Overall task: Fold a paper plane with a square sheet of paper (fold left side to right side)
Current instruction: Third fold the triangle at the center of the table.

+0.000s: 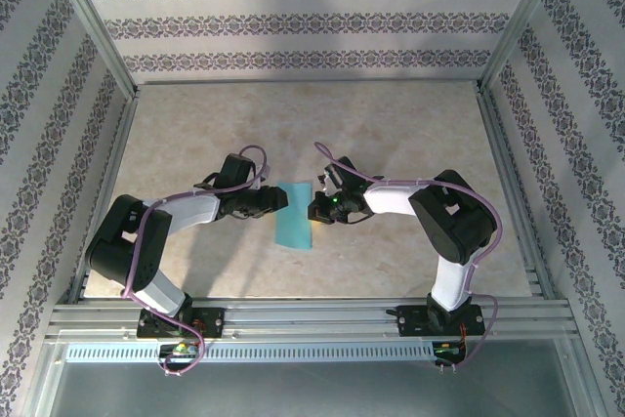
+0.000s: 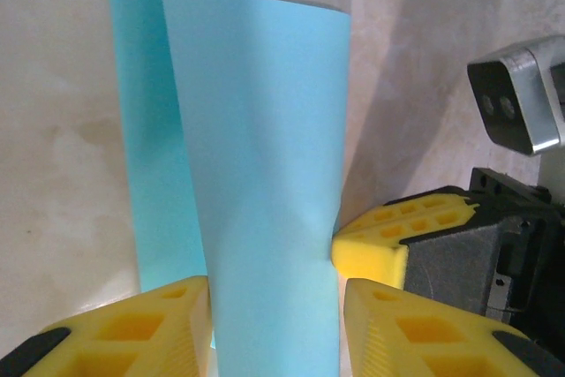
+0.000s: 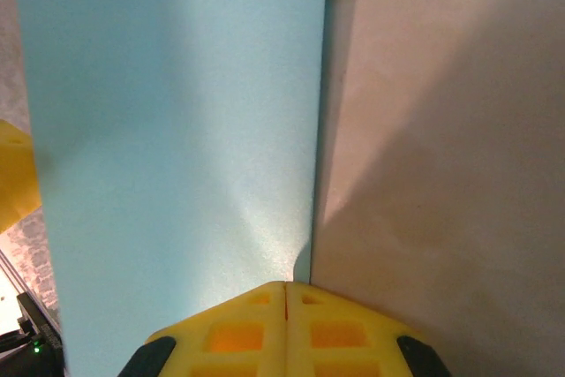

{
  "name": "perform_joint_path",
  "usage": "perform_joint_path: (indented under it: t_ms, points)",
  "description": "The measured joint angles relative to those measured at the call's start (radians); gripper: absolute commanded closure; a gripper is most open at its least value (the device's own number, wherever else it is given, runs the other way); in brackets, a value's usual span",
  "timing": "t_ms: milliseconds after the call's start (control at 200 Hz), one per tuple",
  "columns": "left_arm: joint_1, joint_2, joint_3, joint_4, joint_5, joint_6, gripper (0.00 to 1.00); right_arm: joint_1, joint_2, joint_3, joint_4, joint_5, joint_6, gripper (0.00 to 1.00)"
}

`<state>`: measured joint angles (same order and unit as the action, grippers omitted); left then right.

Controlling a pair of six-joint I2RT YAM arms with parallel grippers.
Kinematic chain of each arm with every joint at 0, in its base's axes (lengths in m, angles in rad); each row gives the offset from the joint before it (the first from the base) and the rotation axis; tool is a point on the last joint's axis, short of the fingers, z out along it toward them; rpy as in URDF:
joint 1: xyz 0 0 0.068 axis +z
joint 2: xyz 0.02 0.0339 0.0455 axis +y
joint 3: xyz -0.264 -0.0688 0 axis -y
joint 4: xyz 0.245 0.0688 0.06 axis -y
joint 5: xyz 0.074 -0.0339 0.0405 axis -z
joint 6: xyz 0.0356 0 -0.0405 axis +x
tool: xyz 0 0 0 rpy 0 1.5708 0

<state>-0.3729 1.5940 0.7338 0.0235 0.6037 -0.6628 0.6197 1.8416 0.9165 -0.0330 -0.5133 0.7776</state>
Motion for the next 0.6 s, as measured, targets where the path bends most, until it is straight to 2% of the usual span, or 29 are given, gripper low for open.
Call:
perform_joint_path:
  t_ms: [305,410,600]
  points:
    - [0.002,0.037,0.025,-0.012,0.014,0.043,0.61,0.0,0.0,0.0,0.0,0.0,0.0,1.0]
    - [0.002,0.046,0.025,-0.017,0.009,0.048,0.7,0.0,0.0,0.0,0.0,0.0,0.0,1.0]
    - [0.002,0.047,0.025,-0.034,-0.014,0.05,0.93,0.0,-0.001,0.0,0.0,0.001,-0.006,1.0]
